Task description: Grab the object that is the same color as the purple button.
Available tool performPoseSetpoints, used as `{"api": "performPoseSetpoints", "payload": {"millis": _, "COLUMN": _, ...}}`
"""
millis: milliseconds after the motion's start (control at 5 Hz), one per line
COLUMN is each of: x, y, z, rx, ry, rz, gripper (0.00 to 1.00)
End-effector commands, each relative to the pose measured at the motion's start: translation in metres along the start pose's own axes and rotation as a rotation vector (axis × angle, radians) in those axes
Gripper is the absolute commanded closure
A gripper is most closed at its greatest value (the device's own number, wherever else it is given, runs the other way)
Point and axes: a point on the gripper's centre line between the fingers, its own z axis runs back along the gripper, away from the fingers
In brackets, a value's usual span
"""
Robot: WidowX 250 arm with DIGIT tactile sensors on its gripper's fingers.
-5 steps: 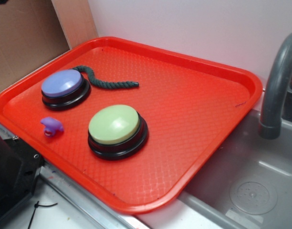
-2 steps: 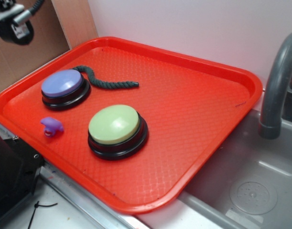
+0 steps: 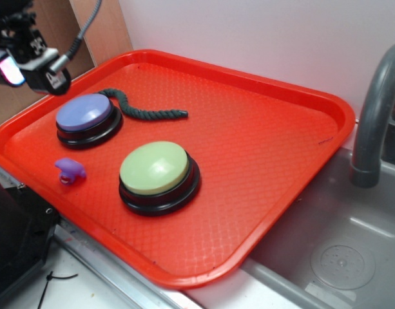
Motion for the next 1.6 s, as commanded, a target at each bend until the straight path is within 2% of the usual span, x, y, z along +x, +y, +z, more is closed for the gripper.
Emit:
{"api": "performPoseSetpoints", "payload": {"millis": 0, "x": 0.009, "y": 0.007, "z": -0.039, "rx": 0.019, "ry": 0.04, "rz": 0.01, "gripper": 0.0}}
{"api": "performPoseSetpoints", "payload": {"millis": 200, "x": 0.005, "y": 0.006, "z": -0.051, "rx": 0.055, "ry": 0.055, "rz": 0.015, "gripper": 0.0}}
{"api": "performPoseSetpoints", "payload": {"millis": 400, "x": -0.008, "y": 0.006, "z": -0.075, "rx": 0.087, "ry": 0.108, "rz": 0.004, "gripper": 0.0}}
{"api": "performPoseSetpoints", "payload": {"millis": 600, "x": -0.012, "y": 0.014, "z": -0.087, "rx": 0.057, "ry": 0.131, "rz": 0.033, "gripper": 0.0}}
{"api": "performPoseSetpoints", "payload": {"millis": 800, "x": -0.015, "y": 0.02, "z": -0.096, "rx": 0.083, "ry": 0.145, "rz": 0.053, "gripper": 0.0}}
{"api": "performPoseSetpoints", "payload": {"millis": 1200, "x": -0.015, "y": 0.014, "z": -0.11, "rx": 0.138, "ry": 0.164, "rz": 0.049, "gripper": 0.0}}
{"api": "performPoseSetpoints", "payload": {"millis": 1400, "x": -0.016, "y": 0.015, "z": -0.108, "rx": 0.141, "ry": 0.173, "rz": 0.063, "gripper": 1.0}}
